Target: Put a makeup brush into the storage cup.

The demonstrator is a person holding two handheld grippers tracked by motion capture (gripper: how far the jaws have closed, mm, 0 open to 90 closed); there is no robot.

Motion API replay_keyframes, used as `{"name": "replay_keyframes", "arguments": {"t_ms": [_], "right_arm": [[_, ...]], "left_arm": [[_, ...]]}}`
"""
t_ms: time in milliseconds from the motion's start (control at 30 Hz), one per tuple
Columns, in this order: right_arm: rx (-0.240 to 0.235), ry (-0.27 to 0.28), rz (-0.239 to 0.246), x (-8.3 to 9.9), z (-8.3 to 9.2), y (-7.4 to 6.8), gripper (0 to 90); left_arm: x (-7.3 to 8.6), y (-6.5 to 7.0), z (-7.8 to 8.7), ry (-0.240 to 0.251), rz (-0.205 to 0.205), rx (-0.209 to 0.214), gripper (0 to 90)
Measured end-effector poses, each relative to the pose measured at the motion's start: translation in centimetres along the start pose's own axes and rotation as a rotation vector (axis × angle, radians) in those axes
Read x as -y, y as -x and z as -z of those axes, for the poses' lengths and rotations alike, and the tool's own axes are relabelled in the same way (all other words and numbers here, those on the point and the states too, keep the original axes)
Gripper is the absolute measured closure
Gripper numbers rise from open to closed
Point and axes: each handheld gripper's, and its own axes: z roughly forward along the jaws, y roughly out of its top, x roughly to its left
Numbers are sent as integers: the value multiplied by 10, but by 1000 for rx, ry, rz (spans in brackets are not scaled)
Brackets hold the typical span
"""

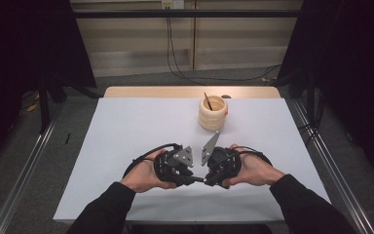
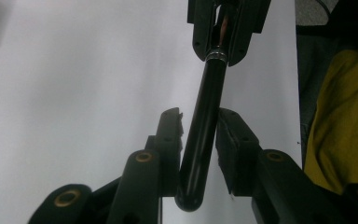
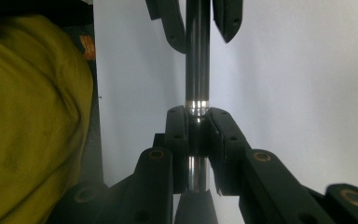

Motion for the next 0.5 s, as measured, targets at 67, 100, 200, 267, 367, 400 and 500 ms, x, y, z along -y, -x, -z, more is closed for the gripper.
{"name": "replay_keyframes", "arguments": {"t_ms": [67, 100, 200, 267, 367, 400, 500], "right_arm": [[12, 3, 4, 0, 0, 0, 784], [11, 8, -4, 1, 1, 0, 784], [3, 13, 12, 1, 1, 0, 784], [-1, 12, 16, 1, 0, -1, 783], [-6, 20, 25, 1, -1, -1, 776], [-11, 23, 26, 2, -1, 0, 771], [-16, 59, 30, 3, 2, 2, 757]], "left_arm": [[0, -1, 0, -3, 2, -1, 722], [1, -1, 0, 0, 1, 2, 726], [1, -1, -1, -10, -2, 21, 738], [1, -1, -1, -14, 2, 37, 744], [2, 0, 0, -17, -2, 53, 764], [2, 0, 1, -17, -11, 49, 774], [2, 3, 2, -19, -22, 49, 792]]}}
